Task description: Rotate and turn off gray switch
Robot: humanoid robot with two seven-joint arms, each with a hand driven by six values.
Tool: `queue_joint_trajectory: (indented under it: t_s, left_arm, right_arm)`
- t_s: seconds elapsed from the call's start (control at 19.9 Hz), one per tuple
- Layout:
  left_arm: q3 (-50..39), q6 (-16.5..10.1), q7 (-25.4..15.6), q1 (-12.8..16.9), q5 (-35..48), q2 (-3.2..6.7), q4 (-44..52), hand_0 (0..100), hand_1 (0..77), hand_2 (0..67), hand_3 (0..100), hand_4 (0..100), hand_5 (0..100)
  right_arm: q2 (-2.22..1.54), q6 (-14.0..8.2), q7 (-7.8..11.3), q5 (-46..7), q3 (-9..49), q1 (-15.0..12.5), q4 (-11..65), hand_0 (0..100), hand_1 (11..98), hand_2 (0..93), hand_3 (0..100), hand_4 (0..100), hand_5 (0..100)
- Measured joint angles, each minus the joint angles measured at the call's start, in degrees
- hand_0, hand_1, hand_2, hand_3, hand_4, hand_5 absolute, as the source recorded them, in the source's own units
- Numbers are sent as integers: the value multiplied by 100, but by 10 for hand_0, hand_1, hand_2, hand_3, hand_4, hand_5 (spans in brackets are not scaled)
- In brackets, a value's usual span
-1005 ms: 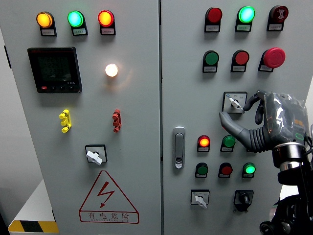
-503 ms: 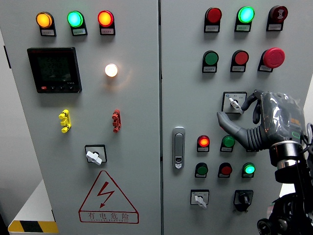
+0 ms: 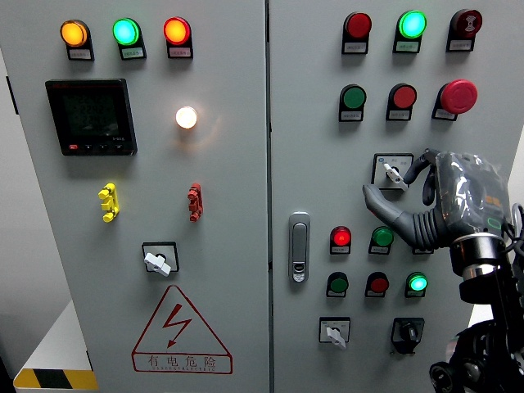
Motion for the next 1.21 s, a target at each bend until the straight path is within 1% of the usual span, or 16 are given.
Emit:
queue_joint_trajectory:
  t_s: [0.8,1.06,1.11,1.21]
  left_arm:
    - [0,0,4,0,0,-1,0,0,0,131,183,95,118]
    - [0,0,0,0,0,-1,0,0,0,132,183,95,118]
    - [0,0,-2,0,0,-1,0,0,0,132,183,95,118]
    - [0,0,-2,0,0,-1,0,0,0,132,183,95,118]
  right_arm:
    - [0,-4,-5,-31,10,-3,-114,0,328,671,996,927,1000]
    - [0,-3,-14,-35,1,-5,-137,0,334,682,1000,928,1000]
    - [0,-3,-15,-35,1,-5,-138,48,330,683,1000,929,1000]
    - [0,-3,-15,-39,0,-5,-137,91,328,683,1000,929,1000]
